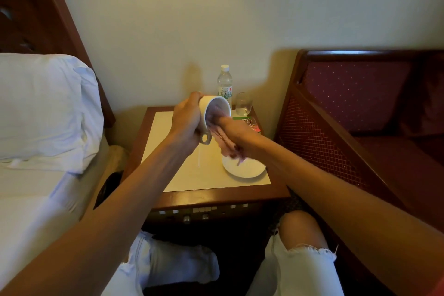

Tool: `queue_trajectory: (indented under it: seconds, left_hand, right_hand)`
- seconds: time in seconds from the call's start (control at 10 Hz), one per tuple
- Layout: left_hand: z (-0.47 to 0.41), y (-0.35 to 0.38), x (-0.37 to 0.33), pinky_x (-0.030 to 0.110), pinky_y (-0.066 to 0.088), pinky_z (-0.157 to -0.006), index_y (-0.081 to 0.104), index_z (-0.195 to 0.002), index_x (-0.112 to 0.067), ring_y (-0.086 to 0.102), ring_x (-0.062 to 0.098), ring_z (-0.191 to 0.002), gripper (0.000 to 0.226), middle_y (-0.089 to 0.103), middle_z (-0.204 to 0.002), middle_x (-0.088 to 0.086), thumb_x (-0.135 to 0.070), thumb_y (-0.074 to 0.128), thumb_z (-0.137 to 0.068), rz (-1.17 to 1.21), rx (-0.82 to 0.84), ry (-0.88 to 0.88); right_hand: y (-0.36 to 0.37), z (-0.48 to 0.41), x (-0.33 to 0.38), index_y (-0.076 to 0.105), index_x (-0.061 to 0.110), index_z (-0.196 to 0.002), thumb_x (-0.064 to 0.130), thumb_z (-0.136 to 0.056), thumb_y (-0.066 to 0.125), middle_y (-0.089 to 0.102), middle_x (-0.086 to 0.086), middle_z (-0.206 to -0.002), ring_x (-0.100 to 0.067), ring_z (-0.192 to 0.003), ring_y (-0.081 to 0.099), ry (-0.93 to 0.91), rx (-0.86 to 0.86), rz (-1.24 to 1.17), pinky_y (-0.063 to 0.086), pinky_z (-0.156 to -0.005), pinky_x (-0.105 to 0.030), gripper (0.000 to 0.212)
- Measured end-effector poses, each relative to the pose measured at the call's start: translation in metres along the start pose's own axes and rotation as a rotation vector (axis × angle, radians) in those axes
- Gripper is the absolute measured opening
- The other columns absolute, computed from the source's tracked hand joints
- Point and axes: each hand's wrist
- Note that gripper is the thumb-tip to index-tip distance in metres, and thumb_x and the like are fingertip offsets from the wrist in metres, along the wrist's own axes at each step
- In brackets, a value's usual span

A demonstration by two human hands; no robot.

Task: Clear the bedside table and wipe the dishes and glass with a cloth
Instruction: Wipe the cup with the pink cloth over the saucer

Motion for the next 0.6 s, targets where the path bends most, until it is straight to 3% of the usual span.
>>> queue_trajectory:
  seconds: [0.1,0.2,0.3,0.4,0.5,0.6]
  left_hand:
    - [-0.001,-0.006,0.006,0.035,0.053,-0.062,0.073,-0.079,-0.016,0.066,0.022,-0.069,0.016,0.068,-0.077,0.008,-0.028,0.064,-0.085,0.049,0.0,0.05]
    - [-0.001,-0.012,0.015,0.033,0.051,-0.06,0.074,-0.086,-0.015,0.065,0.022,-0.074,0.019,0.068,-0.08,0.008,-0.029,0.062,-0.087,-0.022,0.06,0.077]
    - [-0.002,-0.012,0.014,0.029,0.048,-0.056,0.071,-0.081,-0.014,0.062,0.022,-0.071,0.021,0.068,-0.079,0.006,-0.025,0.057,-0.091,-0.169,0.12,0.033]
    - [0.0,-0.01,0.011,0.025,0.049,-0.051,0.065,-0.077,-0.014,0.06,0.024,-0.064,0.022,0.067,-0.076,0.008,-0.026,0.055,-0.093,-0.266,0.114,-0.105]
    - [0.0,-0.013,0.008,0.025,0.051,-0.048,0.065,-0.078,-0.013,0.065,0.021,-0.055,0.028,0.069,-0.071,0.008,-0.034,0.058,-0.095,-0.263,0.21,-0.219]
    - [-0.007,-0.029,0.006,0.048,0.06,-0.078,0.07,-0.099,-0.013,0.07,0.027,-0.08,0.04,0.072,-0.091,0.012,-0.051,0.059,-0.092,-0.245,0.409,-0.273]
  right_hand:
    - [0.01,0.01,-0.001,0.055,0.015,-0.054,0.06,-0.089,0.051,0.049,0.001,-0.047,-0.011,-0.032,0.04,0.284,0.325,-0.417,0.029,-0.036,-0.013,0.057]
    - [-0.002,0.002,-0.002,0.059,0.012,-0.064,0.053,-0.093,0.05,0.059,0.0,-0.054,-0.012,-0.041,0.051,0.119,0.185,0.025,0.036,-0.043,-0.017,0.051]
    - [-0.02,-0.013,-0.005,0.066,0.013,-0.078,0.049,-0.085,0.056,0.07,-0.004,-0.073,-0.018,-0.058,0.06,-0.341,-0.261,0.848,0.043,-0.052,-0.024,0.038]
    - [-0.026,-0.011,-0.006,0.066,0.014,-0.078,0.055,-0.084,0.055,0.066,-0.004,-0.073,-0.023,-0.057,0.05,-0.665,-0.456,1.209,0.036,-0.056,-0.027,0.043]
    - [-0.021,-0.006,-0.013,0.068,0.015,-0.078,0.056,-0.083,0.054,0.065,-0.003,-0.071,-0.023,-0.06,0.054,-0.555,-0.424,1.057,0.039,-0.056,-0.027,0.044]
    - [-0.017,-0.012,-0.027,0.066,0.008,-0.085,0.042,-0.09,0.055,0.064,-0.009,-0.081,-0.025,-0.07,0.056,-0.256,-0.231,0.749,0.042,-0.061,-0.03,0.036]
Point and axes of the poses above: each hand's wrist, its own z-axis away from the middle knuckle, its own y-axis out of the palm, x = y × z
